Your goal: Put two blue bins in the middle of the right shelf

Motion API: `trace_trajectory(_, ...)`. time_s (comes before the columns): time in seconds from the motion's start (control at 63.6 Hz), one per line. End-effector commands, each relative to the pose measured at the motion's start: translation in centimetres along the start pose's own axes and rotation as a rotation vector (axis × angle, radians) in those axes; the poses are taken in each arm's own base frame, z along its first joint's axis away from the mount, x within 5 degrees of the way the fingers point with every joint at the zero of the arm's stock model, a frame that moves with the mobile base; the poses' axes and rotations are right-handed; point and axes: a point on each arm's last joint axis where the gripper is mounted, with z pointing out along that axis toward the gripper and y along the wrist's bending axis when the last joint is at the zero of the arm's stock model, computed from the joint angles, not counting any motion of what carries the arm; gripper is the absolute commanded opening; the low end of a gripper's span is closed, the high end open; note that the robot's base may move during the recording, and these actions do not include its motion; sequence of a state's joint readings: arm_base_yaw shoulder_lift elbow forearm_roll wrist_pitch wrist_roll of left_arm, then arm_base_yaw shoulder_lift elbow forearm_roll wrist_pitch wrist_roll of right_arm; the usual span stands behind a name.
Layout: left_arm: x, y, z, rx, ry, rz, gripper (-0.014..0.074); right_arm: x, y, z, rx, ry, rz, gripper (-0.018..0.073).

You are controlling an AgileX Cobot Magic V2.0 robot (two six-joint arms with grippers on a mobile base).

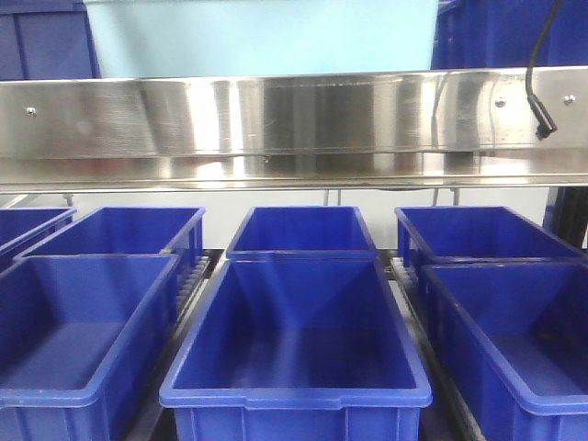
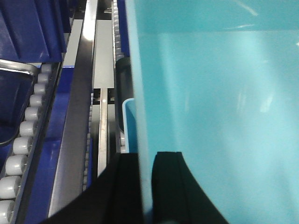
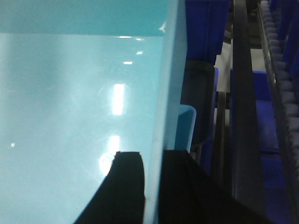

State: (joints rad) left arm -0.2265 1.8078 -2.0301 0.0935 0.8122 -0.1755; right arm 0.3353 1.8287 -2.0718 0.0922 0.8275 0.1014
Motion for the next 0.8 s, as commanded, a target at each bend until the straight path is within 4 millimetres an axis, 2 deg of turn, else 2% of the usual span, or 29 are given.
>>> trace_trajectory(0.0,-0.3,-0.4,-0.4,0.024,-0.019,0.004,-0.0111,-0.9,0.6,-1.1,-0.061,-0.05,0.044,-0.0153)
trace_trajectory(0.314,0.4,-0.2,0.1,-0.007,0.046,0.025,-0.0111,-0.4,0.7,-0.7,-0.079,0.004,0.067,-0.0153)
trace_trajectory(0.786,0.8,0.1,0.0,-0.033,0.1,0.04,-0.0111,1.7,0.3,1.8,-0.064,0.157,0.091,-0.0153)
